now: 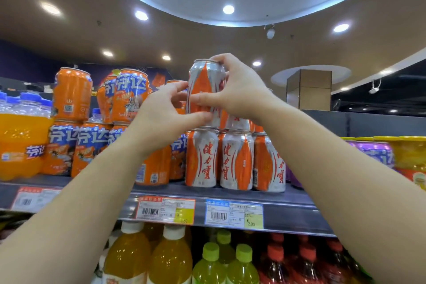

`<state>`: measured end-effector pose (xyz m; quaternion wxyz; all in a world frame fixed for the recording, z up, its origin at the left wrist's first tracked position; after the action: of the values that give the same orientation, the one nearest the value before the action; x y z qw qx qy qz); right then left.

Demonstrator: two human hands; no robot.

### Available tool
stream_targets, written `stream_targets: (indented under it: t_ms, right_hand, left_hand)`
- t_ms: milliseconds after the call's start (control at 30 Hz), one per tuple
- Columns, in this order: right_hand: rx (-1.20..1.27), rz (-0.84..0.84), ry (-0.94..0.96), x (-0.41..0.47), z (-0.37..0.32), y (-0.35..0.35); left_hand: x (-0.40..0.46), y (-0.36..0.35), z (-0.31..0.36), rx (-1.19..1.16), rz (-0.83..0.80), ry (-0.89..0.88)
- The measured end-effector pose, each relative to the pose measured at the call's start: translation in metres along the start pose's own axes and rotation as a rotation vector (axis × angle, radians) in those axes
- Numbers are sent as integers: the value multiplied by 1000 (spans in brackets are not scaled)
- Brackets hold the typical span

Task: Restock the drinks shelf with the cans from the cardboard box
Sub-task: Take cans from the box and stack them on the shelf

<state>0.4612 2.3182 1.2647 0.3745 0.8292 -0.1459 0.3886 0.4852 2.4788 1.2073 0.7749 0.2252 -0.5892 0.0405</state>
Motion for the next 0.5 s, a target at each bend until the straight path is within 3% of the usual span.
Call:
stream_targets:
  t_ms: [100, 333, 500]
  right_hand:
    - [10, 45, 3, 4, 1, -11]
    - [-58, 55, 25, 10, 1, -17]
    - [-183, 238, 124, 2, 9, -4]
  left_hand:
    - [2, -2, 2, 236, 14, -23]
    - [1, -10, -5, 238, 155, -71]
    - [3, -9, -12, 237, 178, -25]
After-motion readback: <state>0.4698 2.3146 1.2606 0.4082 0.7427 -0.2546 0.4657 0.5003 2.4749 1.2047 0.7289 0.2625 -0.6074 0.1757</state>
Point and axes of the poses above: each hand's wrist, its own x-axis towards the middle knuckle, its own y-axis out of the back of the hand, z = x × y, the point moved 3 cm from there along x, towards the middle knuckle, and after that the axes turned 13 degrees about -y, right-handed, at the moved point
